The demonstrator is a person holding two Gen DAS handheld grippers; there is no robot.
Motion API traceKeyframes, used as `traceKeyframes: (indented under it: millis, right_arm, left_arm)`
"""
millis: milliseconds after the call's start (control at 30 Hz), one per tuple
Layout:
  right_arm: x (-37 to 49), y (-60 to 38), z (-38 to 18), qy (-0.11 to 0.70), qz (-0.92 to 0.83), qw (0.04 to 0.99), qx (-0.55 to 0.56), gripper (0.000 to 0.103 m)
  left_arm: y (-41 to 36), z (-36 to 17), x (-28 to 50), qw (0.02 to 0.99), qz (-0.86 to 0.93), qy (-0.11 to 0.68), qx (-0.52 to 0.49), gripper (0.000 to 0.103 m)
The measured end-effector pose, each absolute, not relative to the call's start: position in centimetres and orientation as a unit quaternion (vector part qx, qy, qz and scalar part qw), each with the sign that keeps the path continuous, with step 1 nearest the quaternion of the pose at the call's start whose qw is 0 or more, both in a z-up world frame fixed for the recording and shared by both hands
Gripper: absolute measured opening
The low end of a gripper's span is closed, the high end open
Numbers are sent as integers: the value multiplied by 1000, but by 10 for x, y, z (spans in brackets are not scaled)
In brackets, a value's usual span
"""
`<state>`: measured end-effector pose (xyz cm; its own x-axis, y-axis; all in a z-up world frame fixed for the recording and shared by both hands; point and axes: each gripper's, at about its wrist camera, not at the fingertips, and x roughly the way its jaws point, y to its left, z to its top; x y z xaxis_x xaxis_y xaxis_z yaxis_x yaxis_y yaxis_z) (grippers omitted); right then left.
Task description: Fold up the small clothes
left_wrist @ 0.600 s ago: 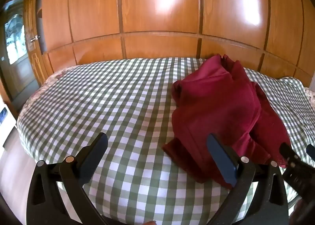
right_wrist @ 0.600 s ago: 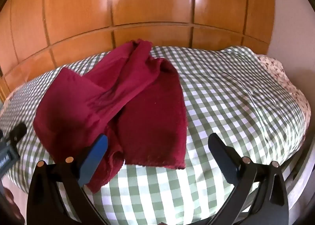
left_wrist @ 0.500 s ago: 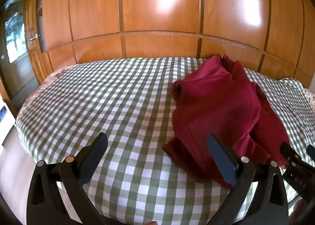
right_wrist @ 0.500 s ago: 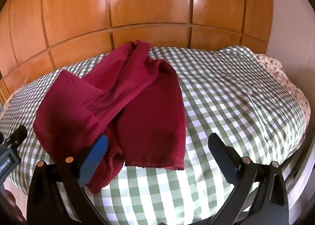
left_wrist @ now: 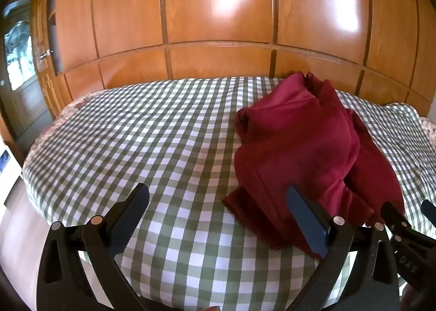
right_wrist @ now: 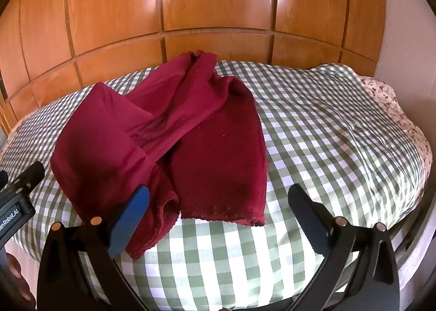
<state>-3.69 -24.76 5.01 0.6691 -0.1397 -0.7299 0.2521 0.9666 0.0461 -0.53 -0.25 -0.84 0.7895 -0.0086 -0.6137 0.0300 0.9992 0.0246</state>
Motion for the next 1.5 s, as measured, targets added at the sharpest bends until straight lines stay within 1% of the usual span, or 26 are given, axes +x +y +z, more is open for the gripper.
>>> traceKeyframes:
  millis: [967, 1133, 1500]
  right_arm:
    - [-36, -247, 43, 407, -98, 905, 69, 101]
    - [-49, -244, 45, 399, -56, 912, 76, 101]
    - [-58, -261, 34, 417, -13, 898, 138, 101]
  left_arm:
    - [-1, -5, -3, 946, -11, 324, 18, 100]
    - [1, -3, -4, 947, -7, 322, 20, 100]
    - [2, -1, 0, 945, -7, 326, 19, 100]
